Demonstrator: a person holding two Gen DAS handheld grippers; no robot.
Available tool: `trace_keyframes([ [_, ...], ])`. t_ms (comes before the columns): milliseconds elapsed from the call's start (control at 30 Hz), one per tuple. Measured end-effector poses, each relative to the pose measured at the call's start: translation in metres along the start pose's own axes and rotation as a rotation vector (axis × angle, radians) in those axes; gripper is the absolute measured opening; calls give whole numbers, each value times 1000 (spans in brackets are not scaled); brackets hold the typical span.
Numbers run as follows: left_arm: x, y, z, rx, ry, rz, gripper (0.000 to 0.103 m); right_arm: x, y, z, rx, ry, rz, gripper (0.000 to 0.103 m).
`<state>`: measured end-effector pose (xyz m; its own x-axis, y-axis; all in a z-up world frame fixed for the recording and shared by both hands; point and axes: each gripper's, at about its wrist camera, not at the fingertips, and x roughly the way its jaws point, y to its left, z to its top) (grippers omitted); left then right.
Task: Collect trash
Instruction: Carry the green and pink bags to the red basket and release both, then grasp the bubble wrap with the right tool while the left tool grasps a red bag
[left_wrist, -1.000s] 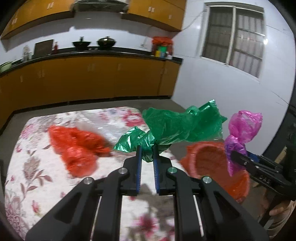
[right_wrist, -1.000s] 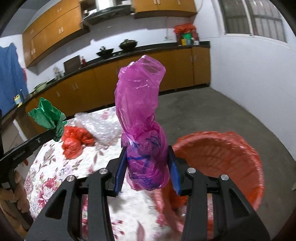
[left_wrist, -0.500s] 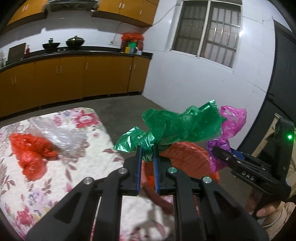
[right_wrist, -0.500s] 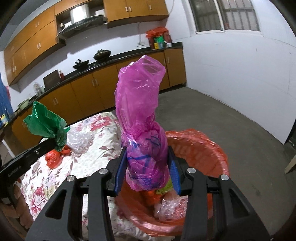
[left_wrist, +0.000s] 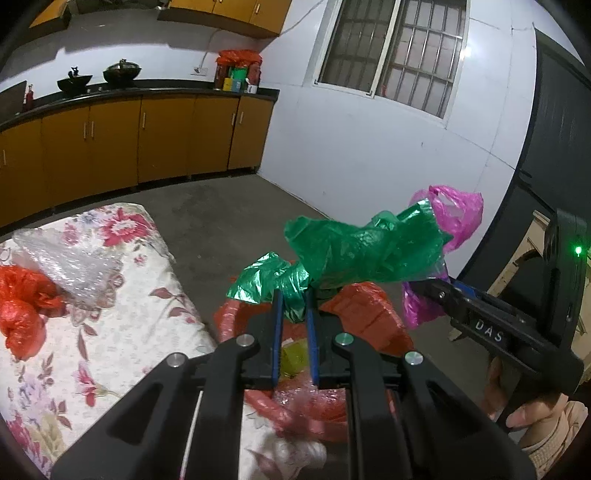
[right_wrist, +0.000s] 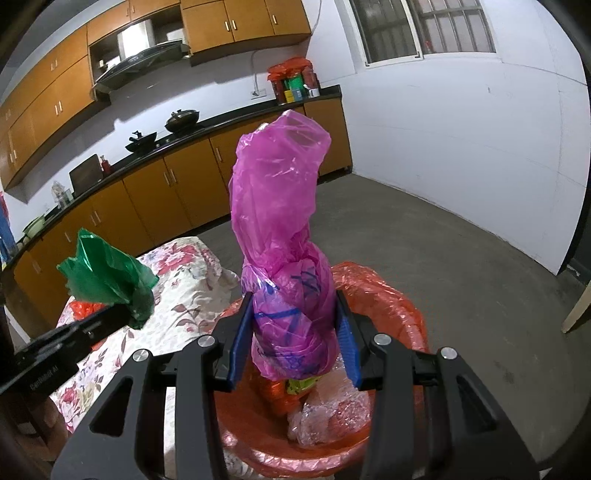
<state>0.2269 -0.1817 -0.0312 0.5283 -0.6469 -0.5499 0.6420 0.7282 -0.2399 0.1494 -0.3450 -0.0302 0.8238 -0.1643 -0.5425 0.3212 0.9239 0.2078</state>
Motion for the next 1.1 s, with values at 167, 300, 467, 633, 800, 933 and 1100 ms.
trace_keyframes([
  [167,17,-9,-5,8,34,-20,14,3,-10,2,19,3,-9,45],
  [300,30,-9,-11,-1,60,-15,19,4,-15,2,32,1,-10,51],
  [467,38,3,-19,-37,89,4,35,4,-20,-4,35,6,-20,57],
  [633,34,17,-21,-57,92,46,42,4,-21,-5,43,15,-22,57],
  [800,20,31,-24,-55,69,122,53,4,-14,-5,20,17,-11,58],
  [933,7,45,-28,-56,55,188,61,6,0,-6,-16,21,4,57],
  [1100,-11,75,-35,-74,41,297,71,16,25,-7,-61,49,60,57],
])
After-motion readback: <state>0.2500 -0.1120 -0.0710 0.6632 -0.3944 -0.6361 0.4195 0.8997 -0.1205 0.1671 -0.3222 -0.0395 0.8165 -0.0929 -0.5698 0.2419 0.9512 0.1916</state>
